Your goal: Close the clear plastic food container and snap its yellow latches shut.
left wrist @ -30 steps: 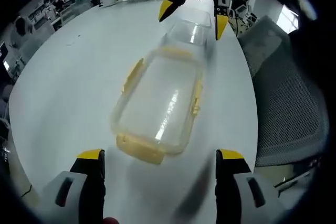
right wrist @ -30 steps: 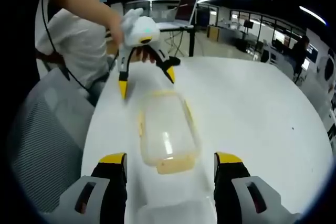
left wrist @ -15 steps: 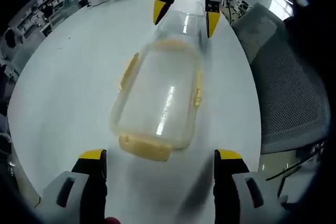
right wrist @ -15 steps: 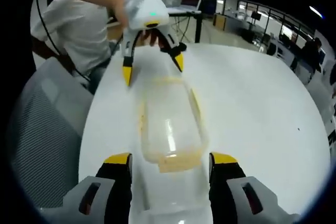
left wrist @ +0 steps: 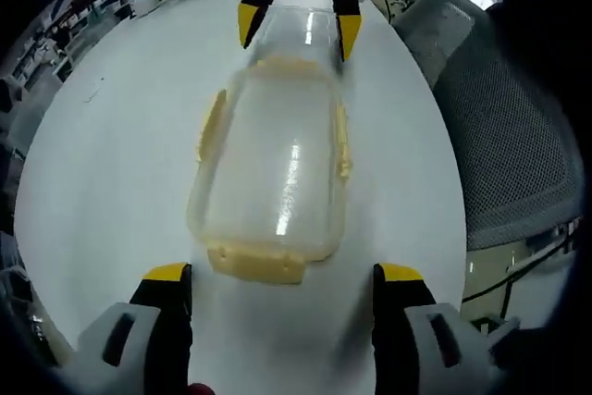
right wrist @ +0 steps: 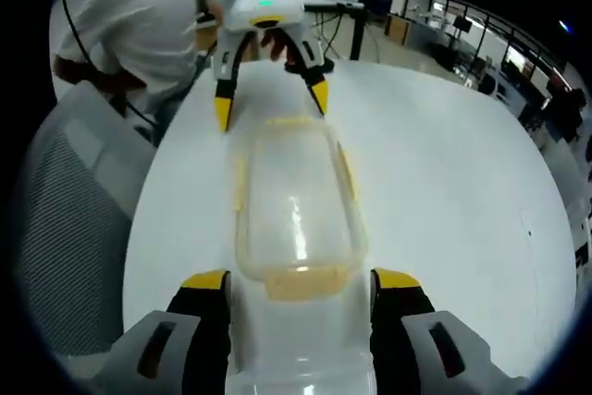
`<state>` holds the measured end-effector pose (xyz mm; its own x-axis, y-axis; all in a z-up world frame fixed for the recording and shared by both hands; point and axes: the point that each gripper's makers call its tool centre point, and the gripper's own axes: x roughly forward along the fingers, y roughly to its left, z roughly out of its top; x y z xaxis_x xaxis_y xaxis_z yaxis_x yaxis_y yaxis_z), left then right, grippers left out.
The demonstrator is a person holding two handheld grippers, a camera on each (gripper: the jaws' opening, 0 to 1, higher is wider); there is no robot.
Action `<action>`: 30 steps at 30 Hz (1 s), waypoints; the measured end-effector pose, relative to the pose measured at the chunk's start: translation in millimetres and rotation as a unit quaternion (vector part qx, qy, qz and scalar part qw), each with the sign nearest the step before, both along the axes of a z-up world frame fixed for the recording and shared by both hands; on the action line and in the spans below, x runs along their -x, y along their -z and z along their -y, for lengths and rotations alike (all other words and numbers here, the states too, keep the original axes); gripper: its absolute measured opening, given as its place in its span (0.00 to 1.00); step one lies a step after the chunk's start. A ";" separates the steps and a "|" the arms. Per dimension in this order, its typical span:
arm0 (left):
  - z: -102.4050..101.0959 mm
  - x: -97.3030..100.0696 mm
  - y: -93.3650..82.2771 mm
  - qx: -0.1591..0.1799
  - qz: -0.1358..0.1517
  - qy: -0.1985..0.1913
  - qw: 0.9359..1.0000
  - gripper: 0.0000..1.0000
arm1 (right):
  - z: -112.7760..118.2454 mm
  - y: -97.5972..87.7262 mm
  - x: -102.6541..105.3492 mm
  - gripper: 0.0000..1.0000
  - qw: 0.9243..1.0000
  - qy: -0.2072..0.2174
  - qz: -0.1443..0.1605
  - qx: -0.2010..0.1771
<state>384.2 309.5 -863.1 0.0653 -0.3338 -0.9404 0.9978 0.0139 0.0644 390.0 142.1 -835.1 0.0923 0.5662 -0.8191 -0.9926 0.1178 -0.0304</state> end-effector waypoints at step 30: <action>8.6 -7.2 -0.1 0.010 -0.027 0.018 0.999 0.66 | 0.9 25.1 0.4 0.55 0.998 -0.024 -0.009 0.053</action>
<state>391.4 300.9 -862.9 0.0026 -0.3533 -0.9355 0.9997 -0.0216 0.0110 389.7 141.2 -860.3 0.0520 0.4800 -0.8757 -0.9975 0.0677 -0.0221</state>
